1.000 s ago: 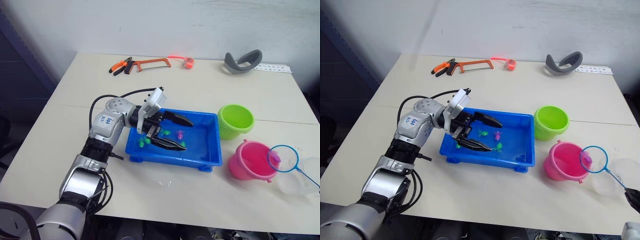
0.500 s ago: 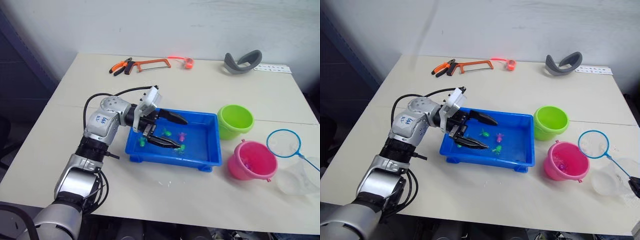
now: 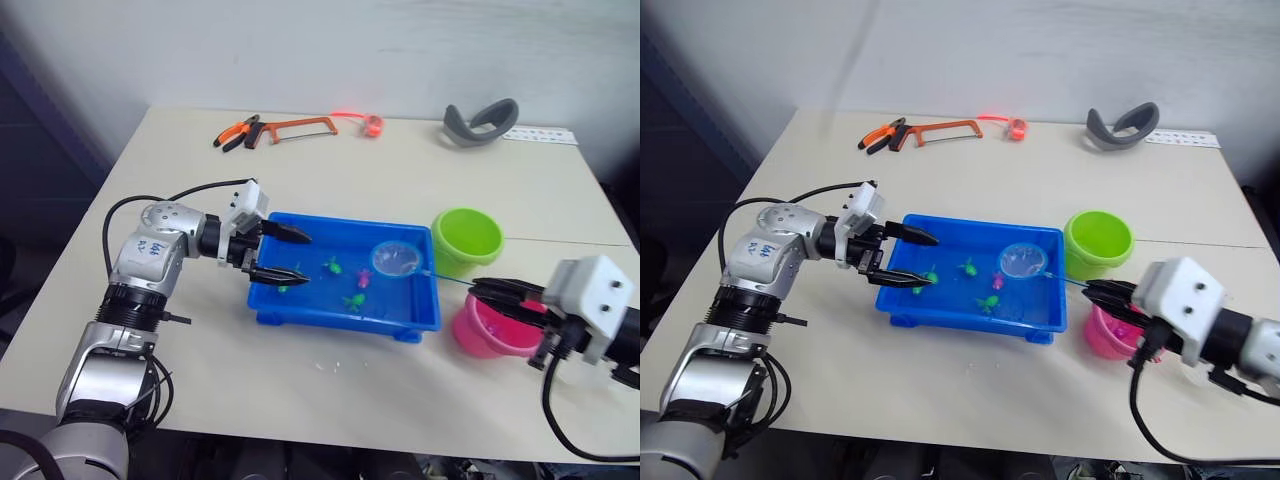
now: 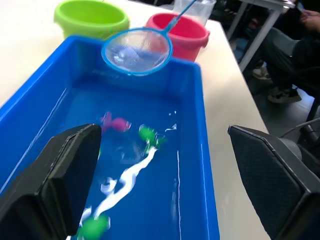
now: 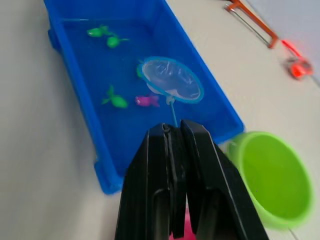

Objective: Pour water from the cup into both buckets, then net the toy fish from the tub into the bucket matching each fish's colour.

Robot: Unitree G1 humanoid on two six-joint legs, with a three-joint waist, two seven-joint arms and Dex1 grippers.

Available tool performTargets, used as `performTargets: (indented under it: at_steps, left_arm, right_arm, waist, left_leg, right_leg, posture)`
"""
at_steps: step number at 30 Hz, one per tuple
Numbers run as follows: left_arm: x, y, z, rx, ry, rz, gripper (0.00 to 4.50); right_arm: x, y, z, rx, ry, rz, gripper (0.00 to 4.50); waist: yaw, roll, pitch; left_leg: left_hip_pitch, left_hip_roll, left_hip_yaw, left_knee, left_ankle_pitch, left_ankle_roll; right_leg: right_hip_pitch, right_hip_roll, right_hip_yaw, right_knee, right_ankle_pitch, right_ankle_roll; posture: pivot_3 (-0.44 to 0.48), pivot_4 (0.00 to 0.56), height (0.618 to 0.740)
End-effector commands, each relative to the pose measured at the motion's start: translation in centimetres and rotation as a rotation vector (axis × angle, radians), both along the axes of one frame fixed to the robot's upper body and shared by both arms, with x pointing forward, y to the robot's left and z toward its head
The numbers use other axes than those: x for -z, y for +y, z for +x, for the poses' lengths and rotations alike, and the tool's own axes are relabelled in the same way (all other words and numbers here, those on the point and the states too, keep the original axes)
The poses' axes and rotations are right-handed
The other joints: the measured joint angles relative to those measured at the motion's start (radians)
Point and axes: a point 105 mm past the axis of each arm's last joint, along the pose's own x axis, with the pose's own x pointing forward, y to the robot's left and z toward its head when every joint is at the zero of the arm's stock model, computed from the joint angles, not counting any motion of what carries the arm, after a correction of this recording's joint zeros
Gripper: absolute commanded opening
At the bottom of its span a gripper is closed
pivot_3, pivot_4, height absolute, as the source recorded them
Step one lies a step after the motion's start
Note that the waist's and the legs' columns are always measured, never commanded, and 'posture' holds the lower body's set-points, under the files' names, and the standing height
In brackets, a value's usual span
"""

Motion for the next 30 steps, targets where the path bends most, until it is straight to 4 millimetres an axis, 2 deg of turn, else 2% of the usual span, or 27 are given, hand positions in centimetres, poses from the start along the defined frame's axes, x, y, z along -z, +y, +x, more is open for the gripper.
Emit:
performTargets:
  at_steps: [1,3,7,12,15,20,24,30]
  left_arm:
    - [-1.3,0.2,-0.6,-0.01,-0.054,-0.017,4.44]
    - [-1.3,0.4,-0.9,-0.022,-0.053,-0.019,4.44]
    - [-1.2,0.6,-1.4,-0.043,-0.048,-0.02,4.44]
    - [-1.4,0.7,-1.6,-0.057,-0.048,-0.02,4.44]
    - [-1.5,0.7,-1.7,-0.062,-0.049,-0.021,4.44]
    - [-1.5,0.6,-1.7,-0.062,-0.049,-0.024,4.44]
    - [-1.5,0.3,-1.6,-0.055,-0.049,-0.026,4.44]
    - [-1.5,-0.1,-1.3,-0.039,-0.052,-0.035,4.44]
  right_arm:
    - [0.5,-0.3,2.1,-0.001,-0.068,-0.135,0.0]
    - [0.7,-0.4,3.3,-0.029,-0.13,-0.238,0.0]
    - [1.9,0.0,4.4,-0.15,-0.216,-0.441,0.0]
    - [3.8,0.2,4.6,-0.307,-0.285,-0.636,0.0]
    - [4.3,0.2,4.3,-0.371,-0.326,-0.678,0.0]
    - [4.1,1.5,3.1,-0.427,-0.344,-0.579,0.0]
    - [3.4,2.3,2.6,-0.358,-0.295,-0.397,0.0]
    - [1.6,2.1,2.2,-0.221,-0.211,-0.175,0.0]
  waist:
    - [0.006,0.0,0.0]
    - [0.013,0.0,0.0]
    - [0.011,0.0,0.0]
    - [0.01,0.0,0.0]
    - [0.01,0.0,0.0]
    - [0.01,0.0,0.0]
    - [0.01,0.0,0.0]
    - [0.013,0.0,0.0]
  left_leg:
    - [-0.001,-0.001,0.0,0.0,0.0,0.0]
    - [-0.001,-0.001,0.0,0.0,0.0,0.001]
    - [-0.001,-0.001,-0.001,-0.001,0.0,0.0]
    - [-0.001,-0.001,0.0,-0.001,0.0,0.0]
    - [-0.001,-0.001,0.0,-0.001,0.0,0.0]
    - [0.0,0.0,0.0,-0.001,0.0,0.0]
    - [0.0,0.0,0.0,-0.001,0.0,0.0]
    - [0.0,-0.001,-0.001,0.0,0.0,0.0]
  right_leg:
    - [0.0,-0.001,0.0,0.0,0.0,0.0]
    - [-0.001,-0.001,-0.001,-0.001,0.0,0.0]
    - [-0.001,-0.001,-0.002,-0.001,0.0,0.0]
    - [-0.001,-0.001,-0.003,0.0,0.0,0.0]
    - [-0.001,-0.001,-0.003,0.0,0.0,0.0]
    - [-0.001,-0.001,-0.005,0.0,0.0,0.0]
    - [-0.001,0.0,-0.006,0.0,0.0,0.0]
    - [0.0,-0.001,-0.006,0.001,0.0,0.0]
  posture:
    - [0.0,0.15,0.74]
    - [0.0,0.15,0.74]
    - [0.0,0.15,0.74]
    - [0.0,0.15,0.74]
    - [0.0,0.15,0.74]
    - [0.0,0.15,0.74]
    - [0.0,0.15,0.74]
    - [0.0,0.15,0.74]
